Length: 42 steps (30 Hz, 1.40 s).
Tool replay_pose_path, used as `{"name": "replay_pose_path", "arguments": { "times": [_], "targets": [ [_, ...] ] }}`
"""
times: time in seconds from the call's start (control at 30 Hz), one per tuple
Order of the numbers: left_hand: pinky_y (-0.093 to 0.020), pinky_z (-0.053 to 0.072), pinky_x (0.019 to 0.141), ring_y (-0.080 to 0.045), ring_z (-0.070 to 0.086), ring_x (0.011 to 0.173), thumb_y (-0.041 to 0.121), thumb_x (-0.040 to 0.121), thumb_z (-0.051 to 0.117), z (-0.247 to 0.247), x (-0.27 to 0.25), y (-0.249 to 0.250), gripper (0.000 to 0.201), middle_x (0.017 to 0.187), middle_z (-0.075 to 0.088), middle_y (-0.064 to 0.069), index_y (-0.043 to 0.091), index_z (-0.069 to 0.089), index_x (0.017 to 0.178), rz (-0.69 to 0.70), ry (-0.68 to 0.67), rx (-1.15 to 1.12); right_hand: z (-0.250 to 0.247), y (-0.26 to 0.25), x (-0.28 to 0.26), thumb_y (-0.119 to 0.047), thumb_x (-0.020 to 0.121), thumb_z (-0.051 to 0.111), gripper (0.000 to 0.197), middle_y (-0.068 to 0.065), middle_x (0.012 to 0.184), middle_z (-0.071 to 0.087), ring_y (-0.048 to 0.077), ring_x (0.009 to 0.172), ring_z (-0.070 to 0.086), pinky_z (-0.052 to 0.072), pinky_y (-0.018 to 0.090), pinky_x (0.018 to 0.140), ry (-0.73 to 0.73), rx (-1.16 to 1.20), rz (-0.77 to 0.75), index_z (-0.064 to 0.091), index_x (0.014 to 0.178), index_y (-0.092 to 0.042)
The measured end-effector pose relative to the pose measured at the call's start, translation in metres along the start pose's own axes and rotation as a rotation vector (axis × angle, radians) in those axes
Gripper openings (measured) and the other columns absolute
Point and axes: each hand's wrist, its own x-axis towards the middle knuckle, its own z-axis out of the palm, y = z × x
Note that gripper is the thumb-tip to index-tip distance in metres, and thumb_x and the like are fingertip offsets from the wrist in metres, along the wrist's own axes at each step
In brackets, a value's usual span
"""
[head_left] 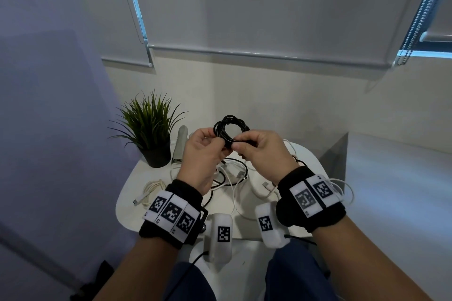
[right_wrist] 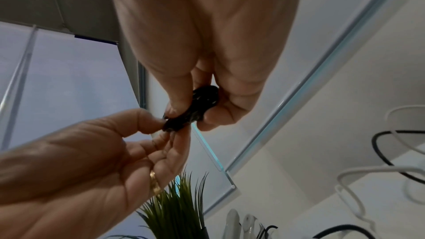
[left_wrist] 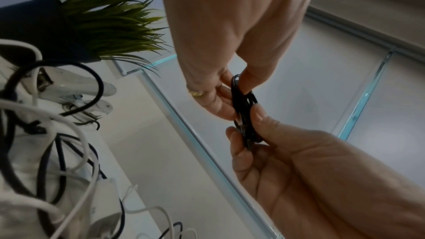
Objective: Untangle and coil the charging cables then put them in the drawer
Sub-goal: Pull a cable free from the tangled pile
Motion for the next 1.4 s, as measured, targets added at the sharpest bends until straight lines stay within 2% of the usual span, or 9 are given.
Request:
{"name": "replay_pose_path", "arguments": {
  "times": [0.13,0.27,0.4,0.6,0.77,0.97,1.1,1.23,1.4],
  "targets": [
    [-0.034,0.054,0.082,-0.029,0.065,0.084,-0.012,0.086,0.052,-0.002,0.0,-0.003,0.02,0.098,0.063,-0.027,0.002,0.051,0.101,0.018,0.022,0.051,0.001,0.001,0.0,-0.008,0.086,0.065,0.019,-0.002,0.062,0.061,0.009,0.058,0.053,0.046,0.026,0.064,0.015,0.034,0.016,0.068,0.072,-0.021],
    [-0.031,0.055,0.078,-0.027,0.064,0.082,-0.013,0.086,0.051,-0.002,-0.001,-0.007,0.02,0.094,0.063,-0.025,0.001,0.051,0.1,0.056,0.007,0.048,0.004,-0.001,0.001,-0.005,0.089,0.06,0.018,0.008,0.066,0.059,0.015,0.059,0.053,0.046,0.022,0.056,0.043,0.166,0.067,0.064,0.073,-0.012],
    [-0.028,0.057,0.072,-0.021,0.069,0.08,-0.013,0.089,0.046,-0.004,-0.004,-0.007,0.02,0.09,0.066,-0.018,0.0,0.051,0.103,0.045,-0.044,-0.133,0.004,-0.005,0.001,-0.003,0.09,0.059,0.017,0.009,0.063,0.058,0.008,0.049,0.052,0.043,0.015,0.049,0.031,0.244,0.065,0.064,0.074,-0.007],
    [-0.029,0.057,0.078,-0.025,0.068,0.092,-0.008,0.09,0.05,-0.006,-0.003,-0.007,0.024,0.101,0.065,-0.022,-0.003,0.052,0.113,0.003,-0.055,-0.25,0.002,-0.005,0.003,-0.001,0.086,0.063,0.014,0.004,0.064,0.063,0.007,0.053,0.056,0.047,0.017,0.055,0.034,0.22,0.029,0.068,0.076,-0.01],
    [-0.023,0.056,0.065,-0.019,0.07,0.074,-0.009,0.081,0.064,-0.007,-0.002,-0.008,0.032,0.087,0.07,-0.015,-0.009,0.054,0.112,0.08,0.016,0.041,0.005,-0.001,0.003,-0.003,0.087,0.063,0.017,-0.008,0.058,0.065,0.001,0.054,0.059,0.047,0.015,0.056,0.044,0.192,0.028,0.068,0.074,-0.014],
    [-0.021,0.053,0.063,-0.017,0.064,0.072,-0.007,0.087,0.057,-0.016,0.0,-0.01,0.026,0.083,0.067,-0.01,0.002,0.053,0.111,-0.028,0.007,-0.017,0.007,0.001,0.003,-0.004,0.09,0.058,0.017,0.005,0.069,0.066,0.011,0.059,0.059,0.049,0.022,0.059,-0.029,0.239,0.079,0.069,0.079,-0.011],
    [-0.023,0.047,0.067,-0.014,0.059,0.077,0.003,0.09,0.056,-0.023,0.003,-0.012,0.023,0.088,0.066,-0.006,0.007,0.057,0.112,-0.108,-0.052,-0.039,0.005,-0.002,0.003,-0.002,0.092,0.055,0.018,0.009,0.078,0.066,0.014,0.064,0.059,0.048,0.021,0.059,-0.087,0.275,0.089,0.069,0.085,-0.009],
    [-0.023,0.048,0.07,-0.012,0.06,0.075,0.004,0.092,0.053,-0.025,0.002,-0.01,0.012,0.088,0.067,-0.006,0.009,0.061,0.1,-0.13,-0.118,-0.025,0.005,-0.002,0.003,0.0,0.091,0.054,0.018,0.007,0.074,0.066,0.011,0.059,0.059,0.047,0.018,0.056,-0.084,0.304,0.081,0.069,0.085,-0.007],
    [-0.027,0.048,0.082,-0.018,0.061,0.086,0.002,0.092,0.051,-0.026,0.003,-0.008,0.025,0.098,0.065,-0.013,0.001,0.051,0.116,-0.115,-0.162,-0.032,0.006,-0.003,0.002,0.001,0.092,0.052,0.02,0.006,0.07,0.064,0.015,0.059,0.059,0.049,0.02,0.054,-0.083,0.37,0.091,0.066,0.081,-0.007]
  ]
}}
